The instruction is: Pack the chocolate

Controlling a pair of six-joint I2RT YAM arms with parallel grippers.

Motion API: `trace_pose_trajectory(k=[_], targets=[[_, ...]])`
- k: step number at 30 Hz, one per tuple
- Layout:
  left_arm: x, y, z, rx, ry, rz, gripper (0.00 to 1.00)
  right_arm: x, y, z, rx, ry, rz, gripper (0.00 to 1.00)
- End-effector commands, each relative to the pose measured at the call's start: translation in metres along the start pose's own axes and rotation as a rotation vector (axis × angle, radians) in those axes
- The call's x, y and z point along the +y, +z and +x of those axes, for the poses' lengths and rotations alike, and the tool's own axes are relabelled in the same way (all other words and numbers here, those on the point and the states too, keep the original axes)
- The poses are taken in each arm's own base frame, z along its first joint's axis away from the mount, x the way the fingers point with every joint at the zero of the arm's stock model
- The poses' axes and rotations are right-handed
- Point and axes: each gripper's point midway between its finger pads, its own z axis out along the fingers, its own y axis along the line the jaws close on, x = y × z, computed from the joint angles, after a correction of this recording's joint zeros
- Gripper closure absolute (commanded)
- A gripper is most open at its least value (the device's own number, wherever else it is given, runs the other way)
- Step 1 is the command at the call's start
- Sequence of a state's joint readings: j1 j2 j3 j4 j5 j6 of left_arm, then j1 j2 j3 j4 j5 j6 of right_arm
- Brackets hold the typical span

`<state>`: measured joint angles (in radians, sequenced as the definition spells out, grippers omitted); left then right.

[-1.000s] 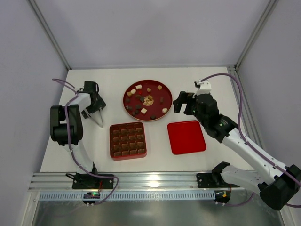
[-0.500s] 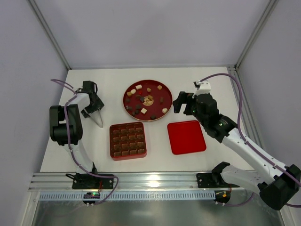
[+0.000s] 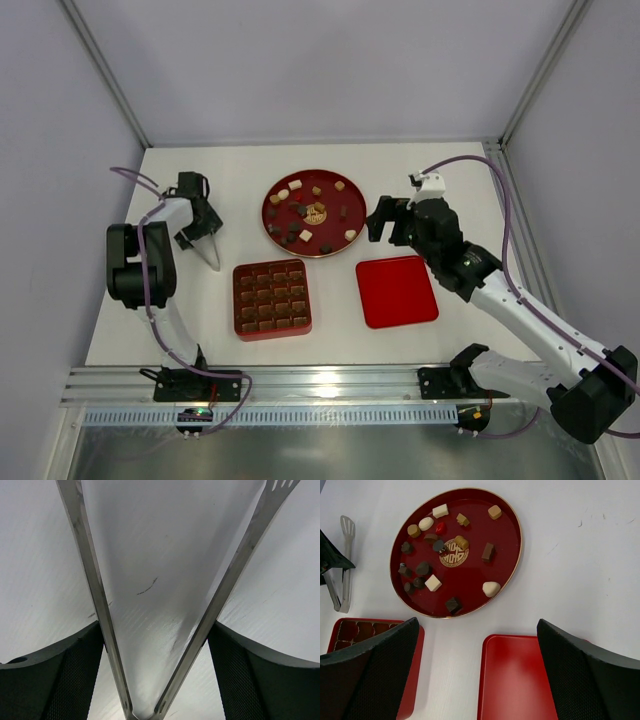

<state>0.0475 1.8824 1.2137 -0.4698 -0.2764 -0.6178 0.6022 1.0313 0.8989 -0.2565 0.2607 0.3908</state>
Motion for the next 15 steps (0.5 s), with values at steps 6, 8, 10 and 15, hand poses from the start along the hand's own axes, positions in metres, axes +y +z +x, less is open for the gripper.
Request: trace_pose_trajectory(k=[6, 8, 10, 15], targets=[[0.012, -0.002, 0.04, 0.085, -0.007, -0.018, 0.17, 0.002, -0.001, -0.005, -0.016, 0.002, -0.006, 0.0], [0.016, -0.005, 0.041, 0.084, -0.008, -0.021, 0.15, 0.001, -0.002, -0.004, -0.015, 0.001, -0.005, 0.0], [0.016, -0.007, 0.043, 0.085, -0.006, -0.016, 0.13, 0.001, -0.002, -0.003, -0.011, 0.0, -0.006, 0.0], [0.013, -0.008, 0.047, 0.102, -0.002, 0.006, 0.12, 0.001, -0.002, -0.001, -0.007, 0.011, -0.009, 0.0]])
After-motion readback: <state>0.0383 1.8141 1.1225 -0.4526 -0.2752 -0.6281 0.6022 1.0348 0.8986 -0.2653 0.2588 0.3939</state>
